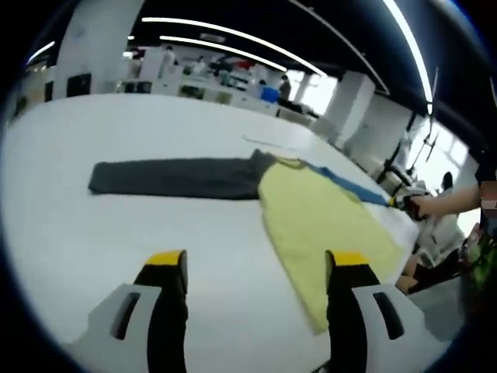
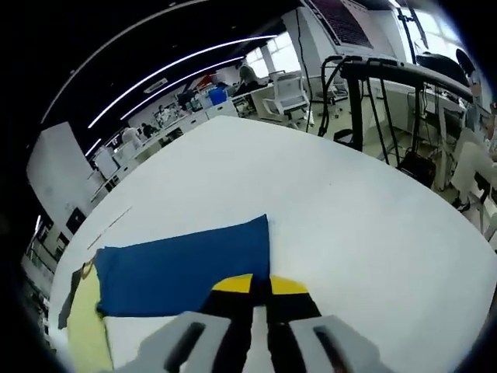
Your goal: Fold the garment on the visible template until the final outline fits inside the template.
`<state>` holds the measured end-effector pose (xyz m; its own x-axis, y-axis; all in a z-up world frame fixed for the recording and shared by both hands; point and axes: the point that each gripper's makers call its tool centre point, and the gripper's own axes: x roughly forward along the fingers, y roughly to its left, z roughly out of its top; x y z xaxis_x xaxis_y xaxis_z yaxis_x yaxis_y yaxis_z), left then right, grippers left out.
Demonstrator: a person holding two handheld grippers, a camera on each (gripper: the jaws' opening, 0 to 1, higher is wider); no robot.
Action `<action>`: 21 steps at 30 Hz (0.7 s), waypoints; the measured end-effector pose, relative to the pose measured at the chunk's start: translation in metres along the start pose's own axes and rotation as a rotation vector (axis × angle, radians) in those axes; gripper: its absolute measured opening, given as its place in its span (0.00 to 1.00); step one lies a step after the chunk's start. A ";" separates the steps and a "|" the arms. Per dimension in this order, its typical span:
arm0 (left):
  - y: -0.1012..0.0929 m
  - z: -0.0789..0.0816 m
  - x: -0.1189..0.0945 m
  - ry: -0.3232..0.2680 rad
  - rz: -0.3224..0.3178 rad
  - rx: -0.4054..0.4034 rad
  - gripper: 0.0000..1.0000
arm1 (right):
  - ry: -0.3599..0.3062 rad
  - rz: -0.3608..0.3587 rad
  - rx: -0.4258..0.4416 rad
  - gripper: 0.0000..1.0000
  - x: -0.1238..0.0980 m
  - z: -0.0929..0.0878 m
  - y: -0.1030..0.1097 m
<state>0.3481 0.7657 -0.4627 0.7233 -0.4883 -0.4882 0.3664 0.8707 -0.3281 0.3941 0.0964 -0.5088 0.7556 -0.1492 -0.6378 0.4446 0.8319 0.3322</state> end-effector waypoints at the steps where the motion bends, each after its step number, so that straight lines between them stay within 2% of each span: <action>1: 0.000 -0.001 0.001 0.003 -0.002 0.002 0.68 | -0.006 0.010 0.006 0.00 -0.001 0.002 0.002; 7: -0.004 0.000 0.006 0.000 -0.016 0.000 0.67 | -0.017 0.026 -0.011 0.00 -0.008 0.011 0.008; 10: -0.006 0.001 0.007 -0.005 -0.025 0.003 0.66 | -0.042 0.063 -0.027 0.00 -0.012 0.023 0.020; 12: -0.008 0.002 0.008 -0.009 -0.032 0.000 0.65 | -0.047 0.099 -0.044 0.00 -0.014 0.033 0.035; 14: -0.008 0.003 0.009 -0.014 -0.035 0.002 0.64 | -0.045 0.129 -0.041 0.00 -0.009 0.041 0.036; 15: -0.009 0.005 0.009 -0.022 -0.038 0.001 0.64 | -0.065 0.168 -0.048 0.00 -0.008 0.050 0.046; 16: -0.009 0.006 0.009 -0.027 -0.041 0.000 0.64 | -0.073 0.192 -0.043 0.00 -0.002 0.060 0.047; 18: -0.010 0.007 0.008 -0.035 -0.046 -0.004 0.63 | -0.082 0.240 -0.051 0.00 0.004 0.071 0.060; 21: -0.011 0.008 0.006 -0.045 -0.049 -0.003 0.63 | -0.081 0.296 -0.068 0.00 0.008 0.079 0.083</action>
<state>0.3533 0.7535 -0.4558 0.7298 -0.5275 -0.4350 0.4007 0.8455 -0.3529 0.4755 0.1223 -0.4317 0.8845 0.0646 -0.4620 0.1689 0.8788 0.4463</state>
